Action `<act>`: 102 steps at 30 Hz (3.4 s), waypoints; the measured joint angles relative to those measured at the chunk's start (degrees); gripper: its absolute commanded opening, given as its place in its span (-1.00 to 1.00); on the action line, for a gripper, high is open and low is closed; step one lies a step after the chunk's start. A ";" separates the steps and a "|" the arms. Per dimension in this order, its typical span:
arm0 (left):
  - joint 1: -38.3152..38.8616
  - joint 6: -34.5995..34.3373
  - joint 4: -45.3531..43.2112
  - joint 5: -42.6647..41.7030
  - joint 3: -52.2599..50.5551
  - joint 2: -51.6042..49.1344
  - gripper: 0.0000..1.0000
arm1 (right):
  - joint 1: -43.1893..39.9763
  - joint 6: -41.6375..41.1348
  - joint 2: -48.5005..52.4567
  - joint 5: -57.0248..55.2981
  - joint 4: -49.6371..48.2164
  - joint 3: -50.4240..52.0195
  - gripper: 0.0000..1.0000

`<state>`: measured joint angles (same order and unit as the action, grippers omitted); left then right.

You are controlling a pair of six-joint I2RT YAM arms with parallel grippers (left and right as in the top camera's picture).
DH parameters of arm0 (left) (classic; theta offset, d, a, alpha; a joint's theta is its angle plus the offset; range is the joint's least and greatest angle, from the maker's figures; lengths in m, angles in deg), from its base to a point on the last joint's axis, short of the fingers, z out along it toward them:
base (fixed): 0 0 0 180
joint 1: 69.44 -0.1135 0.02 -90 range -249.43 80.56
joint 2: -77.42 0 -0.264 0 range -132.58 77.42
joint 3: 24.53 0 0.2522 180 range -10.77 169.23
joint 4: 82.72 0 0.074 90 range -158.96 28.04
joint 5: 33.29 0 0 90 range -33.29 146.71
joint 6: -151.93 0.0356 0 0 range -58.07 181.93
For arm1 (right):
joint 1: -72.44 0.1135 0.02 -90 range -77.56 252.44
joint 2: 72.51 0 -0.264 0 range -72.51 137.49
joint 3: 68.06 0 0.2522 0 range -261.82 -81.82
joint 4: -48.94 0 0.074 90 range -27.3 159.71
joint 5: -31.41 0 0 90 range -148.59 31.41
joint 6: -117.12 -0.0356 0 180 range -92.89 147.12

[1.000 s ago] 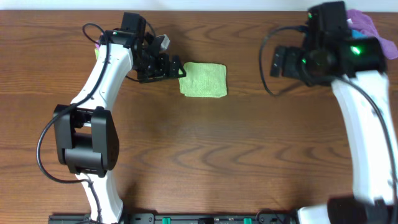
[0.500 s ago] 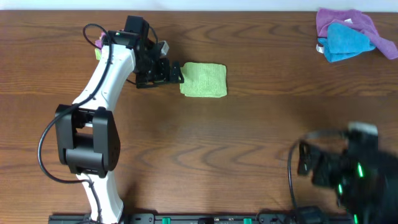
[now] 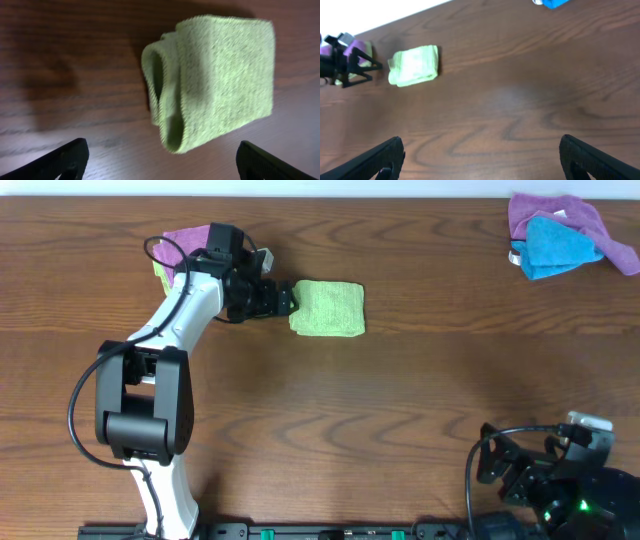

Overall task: Fold the cloth
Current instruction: 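Grasp the folded green square with the left gripper, then carry the green square left and place it on the pink-green stack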

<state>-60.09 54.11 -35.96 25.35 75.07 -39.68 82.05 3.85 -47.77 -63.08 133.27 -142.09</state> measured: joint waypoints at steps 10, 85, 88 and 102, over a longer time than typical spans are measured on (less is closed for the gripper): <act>0.00 -3.39 -3.10 -5.70 -0.22 -3.80 0.91 | 0.00 -0.22 0.02 0.02 -0.52 0.00 0.99; -7.56 17.42 26.45 20.68 49.27 -17.49 -0.89 | 0.00 -0.20 1.05 0.07 -3.76 0.02 0.98; -9.18 18.45 27.65 20.90 49.27 -17.49 -0.89 | 0.00 -0.20 2.64 0.04 -3.96 0.02 0.99; -9.94 21.64 30.34 23.37 48.26 -17.49 -0.88 | 0.00 -0.20 7.87 0.22 -6.19 0.02 0.98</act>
<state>-70.04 75.75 -5.62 48.72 123.33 -57.17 82.05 3.65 -39.91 -62.86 127.08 -142.07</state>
